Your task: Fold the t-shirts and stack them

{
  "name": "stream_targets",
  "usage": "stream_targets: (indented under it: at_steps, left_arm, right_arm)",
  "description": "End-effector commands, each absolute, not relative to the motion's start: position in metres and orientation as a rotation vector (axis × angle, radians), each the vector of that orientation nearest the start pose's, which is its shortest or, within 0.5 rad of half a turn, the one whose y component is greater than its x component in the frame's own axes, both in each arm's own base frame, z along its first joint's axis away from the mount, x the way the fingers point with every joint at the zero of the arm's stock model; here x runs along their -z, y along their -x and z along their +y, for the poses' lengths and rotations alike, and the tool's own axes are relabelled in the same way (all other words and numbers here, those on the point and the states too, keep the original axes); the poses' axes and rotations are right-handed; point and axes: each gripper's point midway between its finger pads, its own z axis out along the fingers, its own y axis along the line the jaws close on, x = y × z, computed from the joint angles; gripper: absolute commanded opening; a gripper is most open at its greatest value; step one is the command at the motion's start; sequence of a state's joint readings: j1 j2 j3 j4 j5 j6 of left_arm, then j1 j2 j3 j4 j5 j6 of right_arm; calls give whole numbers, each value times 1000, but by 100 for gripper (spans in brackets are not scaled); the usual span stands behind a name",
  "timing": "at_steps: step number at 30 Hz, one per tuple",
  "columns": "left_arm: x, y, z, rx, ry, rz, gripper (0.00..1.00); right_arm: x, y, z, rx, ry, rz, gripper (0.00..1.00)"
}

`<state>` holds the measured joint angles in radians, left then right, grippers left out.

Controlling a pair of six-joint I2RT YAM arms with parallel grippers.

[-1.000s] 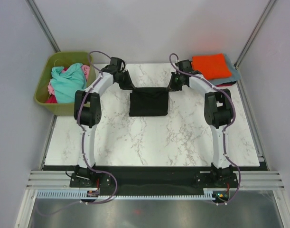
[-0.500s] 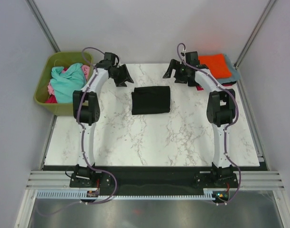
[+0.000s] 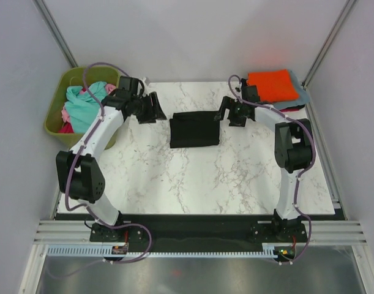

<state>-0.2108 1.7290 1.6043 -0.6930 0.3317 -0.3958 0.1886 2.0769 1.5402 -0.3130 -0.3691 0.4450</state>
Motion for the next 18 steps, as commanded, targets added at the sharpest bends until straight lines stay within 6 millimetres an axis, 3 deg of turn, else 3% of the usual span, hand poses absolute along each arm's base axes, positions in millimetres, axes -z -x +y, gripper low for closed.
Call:
stream_targets:
  at_steps: [1,3,6,8,9,12,17,18]
  left_arm:
    - [-183,-376,-165,621,-75,2491,60]
    - [-171,-353,-160,597,-103,2519,60]
    - [-155,-337,-145,511,-129,2544,60]
    - [-157,-336,-126,390,-70,2515,59]
    - [-149,-333,-124,377,-55,2512,59]
    - [-149,-326,-120,372,-36,2480,59]
    - [-156,-326,-116,351,-54,2449,59]
    - [-157,-326,-115,345,-56,2446,59]
  right_arm:
    - [-57,-503,179,-747,-163,2440,95]
    - [-41,-506,183,-778,-205,2453,92]
    - [-22,-509,197,-792,-220,2473,88]
    - [-9,-502,205,-772,-228,2510,86]
    - [1,-499,205,-757,-254,2531,84]
    - [16,-490,213,-736,-264,2564,76]
    - [30,-482,224,-806,-312,2546,44]
    - [32,-484,228,-852,-307,2507,33]
